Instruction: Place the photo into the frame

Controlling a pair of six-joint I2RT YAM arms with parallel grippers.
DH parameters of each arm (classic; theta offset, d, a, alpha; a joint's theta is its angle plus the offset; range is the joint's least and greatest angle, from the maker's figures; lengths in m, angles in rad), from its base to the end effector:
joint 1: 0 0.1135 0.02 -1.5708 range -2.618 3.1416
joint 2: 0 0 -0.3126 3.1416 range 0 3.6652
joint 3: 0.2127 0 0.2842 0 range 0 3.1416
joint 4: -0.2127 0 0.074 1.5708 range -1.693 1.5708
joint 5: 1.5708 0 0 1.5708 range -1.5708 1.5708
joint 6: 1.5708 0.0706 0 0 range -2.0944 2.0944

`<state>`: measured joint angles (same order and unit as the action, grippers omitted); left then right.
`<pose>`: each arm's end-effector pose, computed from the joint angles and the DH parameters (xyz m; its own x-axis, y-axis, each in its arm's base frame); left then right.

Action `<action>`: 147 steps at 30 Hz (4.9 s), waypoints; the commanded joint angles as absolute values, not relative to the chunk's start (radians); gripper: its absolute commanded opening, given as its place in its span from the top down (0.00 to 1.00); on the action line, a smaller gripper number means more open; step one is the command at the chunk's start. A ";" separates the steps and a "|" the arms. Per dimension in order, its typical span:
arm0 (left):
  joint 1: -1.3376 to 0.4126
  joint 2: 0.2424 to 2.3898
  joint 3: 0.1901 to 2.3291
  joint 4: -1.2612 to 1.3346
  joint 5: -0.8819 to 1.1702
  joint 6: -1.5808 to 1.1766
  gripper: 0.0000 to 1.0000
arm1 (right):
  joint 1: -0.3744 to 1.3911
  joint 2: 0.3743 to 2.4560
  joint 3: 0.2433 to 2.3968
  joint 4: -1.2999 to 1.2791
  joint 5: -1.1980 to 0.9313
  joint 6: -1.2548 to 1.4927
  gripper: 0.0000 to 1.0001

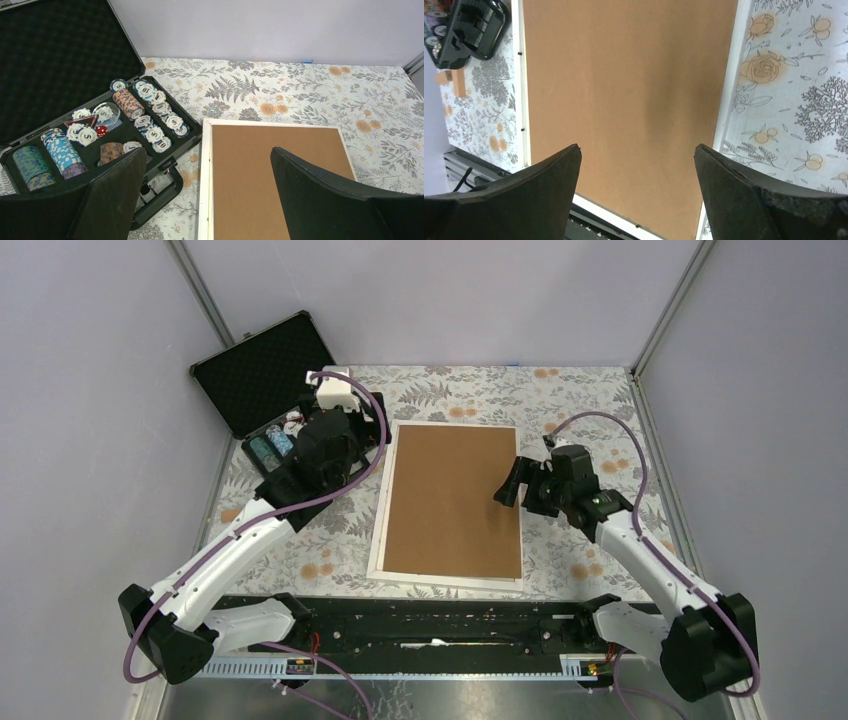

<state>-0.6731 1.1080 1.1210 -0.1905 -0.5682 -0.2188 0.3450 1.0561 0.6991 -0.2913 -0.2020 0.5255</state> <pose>0.2495 -0.1504 0.4332 -0.1589 -0.1073 -0.9814 0.0787 0.9895 -0.1209 0.2413 0.1018 0.2583 -0.7333 0.2587 -0.6288 -0.1317 0.8532 0.5047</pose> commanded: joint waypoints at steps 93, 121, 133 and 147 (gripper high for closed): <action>-0.612 1.333 0.488 0.230 0.231 -0.935 0.01 | 0.351 2.092 1.618 -0.108 -0.344 0.490 0.09; -0.569 1.383 0.451 0.248 0.208 -0.943 0.01 | 0.370 2.340 1.800 -0.188 -0.446 0.489 0.16; -0.566 1.399 0.439 0.264 0.205 -0.955 0.01 | 0.380 2.359 1.855 -0.262 -0.477 0.458 0.20; -0.559 1.453 0.444 0.324 0.215 -0.981 0.01 | 0.400 2.187 1.692 -0.224 -0.607 0.560 0.22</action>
<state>-0.5663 1.4105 0.4511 0.3187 0.2310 -0.9783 0.3786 2.2772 1.7206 -0.1829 -0.5793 0.5438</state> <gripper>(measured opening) 0.987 0.776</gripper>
